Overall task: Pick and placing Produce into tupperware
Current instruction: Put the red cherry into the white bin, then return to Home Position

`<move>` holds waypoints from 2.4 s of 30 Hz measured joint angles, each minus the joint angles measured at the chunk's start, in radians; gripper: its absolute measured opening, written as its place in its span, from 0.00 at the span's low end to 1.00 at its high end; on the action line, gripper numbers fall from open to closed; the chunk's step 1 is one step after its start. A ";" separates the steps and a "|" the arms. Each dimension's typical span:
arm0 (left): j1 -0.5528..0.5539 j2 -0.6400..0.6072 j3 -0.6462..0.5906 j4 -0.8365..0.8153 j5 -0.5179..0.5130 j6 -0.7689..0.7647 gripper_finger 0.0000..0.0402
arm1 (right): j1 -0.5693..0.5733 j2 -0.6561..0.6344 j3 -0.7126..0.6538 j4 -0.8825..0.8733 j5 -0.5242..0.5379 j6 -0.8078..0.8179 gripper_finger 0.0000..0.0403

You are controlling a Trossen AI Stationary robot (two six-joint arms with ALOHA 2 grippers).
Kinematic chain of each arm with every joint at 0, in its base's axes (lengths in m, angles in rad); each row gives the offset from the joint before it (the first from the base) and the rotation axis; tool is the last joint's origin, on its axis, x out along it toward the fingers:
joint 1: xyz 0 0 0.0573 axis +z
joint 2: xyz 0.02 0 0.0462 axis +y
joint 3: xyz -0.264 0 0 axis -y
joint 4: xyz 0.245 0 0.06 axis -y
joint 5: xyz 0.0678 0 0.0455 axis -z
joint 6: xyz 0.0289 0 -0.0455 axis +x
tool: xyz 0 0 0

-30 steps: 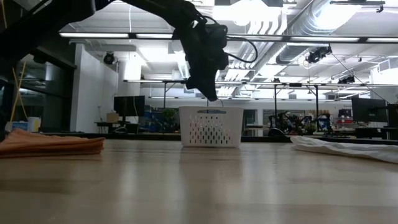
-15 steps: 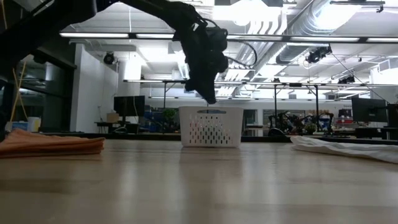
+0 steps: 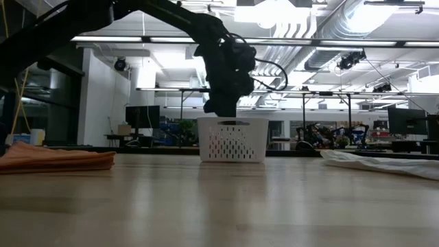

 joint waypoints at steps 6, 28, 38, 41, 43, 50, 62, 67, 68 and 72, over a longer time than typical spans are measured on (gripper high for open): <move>-0.006 0.019 0.000 0.006 0.000 -0.008 0.16 | 0.000 0.000 0.000 0.000 0.000 0.000 0.39; -0.022 0.040 0.001 0.008 -0.001 -0.019 0.17 | 0.000 0.000 0.000 0.000 0.000 -0.009 0.39; -0.025 0.040 0.001 0.010 0.006 -0.020 0.40 | 0.000 0.000 0.000 0.000 0.000 -0.019 0.39; -0.024 0.040 0.001 0.007 0.007 -0.033 0.44 | 0.000 0.000 0.000 0.000 0.000 -0.019 0.39; -0.023 0.040 0.001 0.001 0.007 -0.055 0.46 | 0.000 0.000 0.000 0.000 0.000 -0.019 0.39; -0.023 0.039 0.001 -0.056 0.008 -0.072 0.48 | 0.000 0.000 0.000 0.000 0.000 -0.024 0.39; -0.022 0.037 0.278 -0.137 0.061 -0.021 0.33 | 0.000 -0.001 0.000 0.000 -0.002 -0.027 0.39; -0.009 -0.046 0.247 -0.070 0.060 -0.029 0.21 | 0.000 -0.001 0.000 0.000 -0.011 -0.027 0.39; -0.001 -0.060 0.247 -0.081 0.058 -0.028 0.18 | 0.000 -0.001 0.000 0.000 -0.011 -0.027 0.39; 0.011 -0.103 0.247 -0.091 0.053 -0.022 0.04 | 0.000 -0.001 0.000 0.000 -0.012 -0.027 0.39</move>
